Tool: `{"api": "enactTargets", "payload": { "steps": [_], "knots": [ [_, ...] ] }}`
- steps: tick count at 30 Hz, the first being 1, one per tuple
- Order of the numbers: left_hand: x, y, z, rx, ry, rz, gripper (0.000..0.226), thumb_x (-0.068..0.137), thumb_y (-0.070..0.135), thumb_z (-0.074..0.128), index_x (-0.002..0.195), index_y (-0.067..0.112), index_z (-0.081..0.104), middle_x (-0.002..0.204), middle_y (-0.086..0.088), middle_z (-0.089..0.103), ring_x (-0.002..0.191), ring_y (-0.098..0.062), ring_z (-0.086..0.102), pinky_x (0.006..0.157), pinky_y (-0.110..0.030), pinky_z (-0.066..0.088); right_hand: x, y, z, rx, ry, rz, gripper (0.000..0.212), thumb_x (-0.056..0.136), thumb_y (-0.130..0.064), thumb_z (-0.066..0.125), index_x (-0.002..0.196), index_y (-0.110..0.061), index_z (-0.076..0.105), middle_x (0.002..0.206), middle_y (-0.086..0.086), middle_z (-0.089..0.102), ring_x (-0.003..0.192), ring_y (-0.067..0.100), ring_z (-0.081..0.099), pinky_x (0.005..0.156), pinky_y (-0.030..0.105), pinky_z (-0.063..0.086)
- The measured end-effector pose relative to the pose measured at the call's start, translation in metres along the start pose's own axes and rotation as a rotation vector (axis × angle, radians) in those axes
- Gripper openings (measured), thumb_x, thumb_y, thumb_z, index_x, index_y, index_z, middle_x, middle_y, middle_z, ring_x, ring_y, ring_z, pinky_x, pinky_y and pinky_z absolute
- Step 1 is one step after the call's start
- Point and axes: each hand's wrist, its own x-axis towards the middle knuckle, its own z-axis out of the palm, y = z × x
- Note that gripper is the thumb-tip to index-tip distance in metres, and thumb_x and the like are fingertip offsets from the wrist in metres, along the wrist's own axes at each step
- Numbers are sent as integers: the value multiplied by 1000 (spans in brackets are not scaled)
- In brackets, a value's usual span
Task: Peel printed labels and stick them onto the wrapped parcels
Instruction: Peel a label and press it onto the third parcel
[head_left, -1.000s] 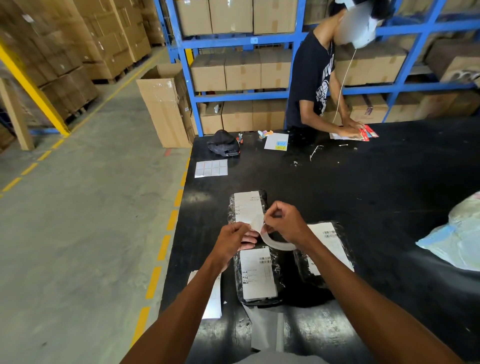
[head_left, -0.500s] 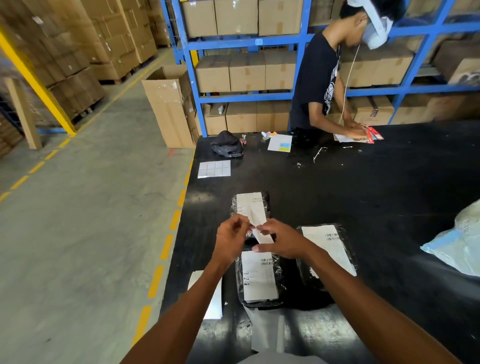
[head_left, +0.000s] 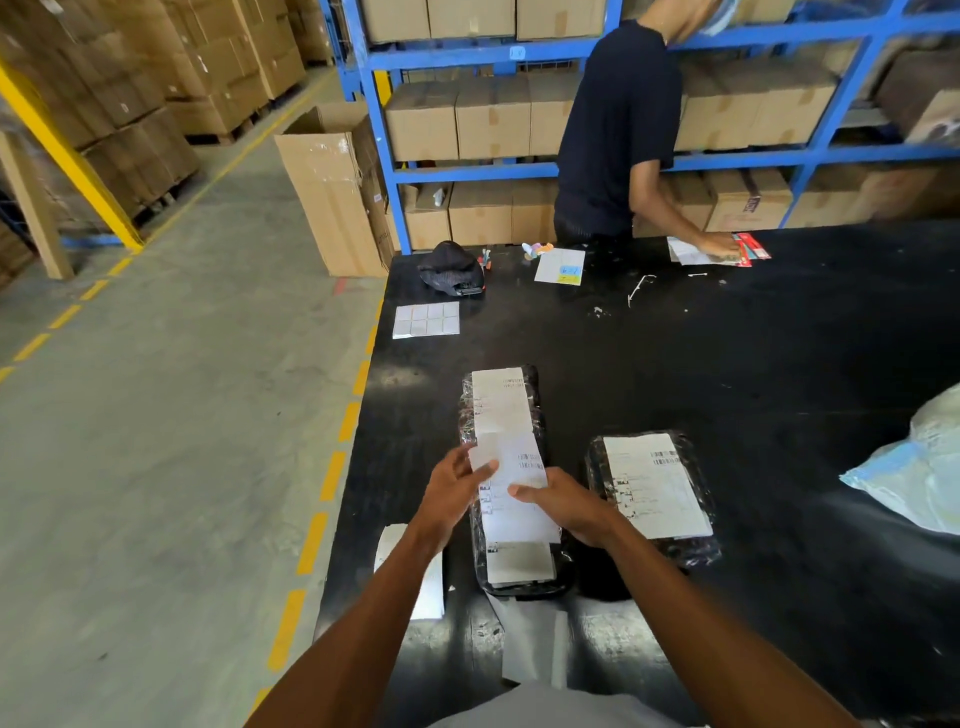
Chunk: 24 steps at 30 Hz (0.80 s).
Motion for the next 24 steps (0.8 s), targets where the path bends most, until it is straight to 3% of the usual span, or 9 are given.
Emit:
{"api": "enactTargets", "payload": {
  "steps": [3, 6, 8, 10, 14, 16, 18, 21, 24],
  "knots": [
    [5, -25, -5, 46, 4, -47, 34, 90, 19, 73, 123, 10, 69, 107, -1, 78, 99, -17, 74, 72, -19, 56, 5, 14, 2, 22, 30, 62, 25, 101, -18, 63, 125, -17, 69, 115, 4, 77, 107, 23, 74, 95, 38, 58],
    [9, -39, 0, 90, 48, -107, 19, 89, 15, 75, 107, 10, 72, 99, -5, 78, 90, -19, 72, 70, -25, 55, 7, 28, 9, 3, 182, 79, 25, 96, -19, 69, 120, -13, 72, 111, 3, 77, 99, 20, 75, 92, 39, 60],
    [18, -52, 2, 139, 81, -150, 17, 87, 13, 76, 103, 7, 73, 95, -8, 78, 84, -22, 72, 64, -25, 54, 8, 34, 15, -24, 318, 99, 8, 95, -16, 70, 99, -11, 75, 93, 1, 76, 78, 12, 70, 70, 24, 58],
    [22, -64, 3, 213, 122, -188, 20, 85, 13, 78, 102, 4, 75, 94, -9, 78, 85, -24, 75, 65, -29, 57, 11, 41, 19, -113, 445, 160, 29, 96, -16, 68, 67, -15, 60, 67, -4, 61, 60, 10, 54, 53, 23, 43],
    [27, -85, 6, 305, 160, -219, 18, 82, 12, 80, 97, 3, 77, 95, -9, 78, 84, -24, 75, 81, -39, 62, 21, 57, 23, -294, 574, 245, 45, 94, -21, 65, 56, -14, 42, 63, 7, 51, 69, 23, 51, 64, 34, 40],
    [29, -92, 7, 302, 166, -241, 14, 81, 14, 80, 90, 4, 77, 93, -9, 78, 84, -25, 75, 82, -43, 62, 22, 58, 26, -334, 584, 276, 48, 98, -21, 60, 56, -16, 38, 72, 12, 53, 76, 27, 55, 68, 30, 39],
    [30, -99, 6, 328, 174, -260, 16, 81, 19, 80, 81, 4, 75, 87, -7, 78, 83, -27, 76, 80, -46, 62, 21, 57, 27, -340, 588, 308, 41, 101, -19, 55, 62, -8, 53, 80, 21, 62, 85, 32, 64, 70, 31, 43],
    [31, -101, 7, 351, 201, -289, 23, 84, 24, 78, 75, 3, 73, 83, -9, 78, 79, -24, 74, 76, -38, 60, 21, 54, 26, -365, 578, 310, 36, 103, -19, 49, 94, 9, 70, 103, 27, 72, 100, 40, 69, 73, 33, 47],
    [32, -104, 7, 355, 232, -305, 34, 86, 28, 75, 67, 2, 67, 77, -14, 75, 64, -19, 64, 65, -28, 50, 23, 53, 26, -410, 563, 291, 37, 104, -19, 48, 97, 9, 70, 105, 28, 72, 101, 42, 69, 75, 36, 51]
  ]
}}
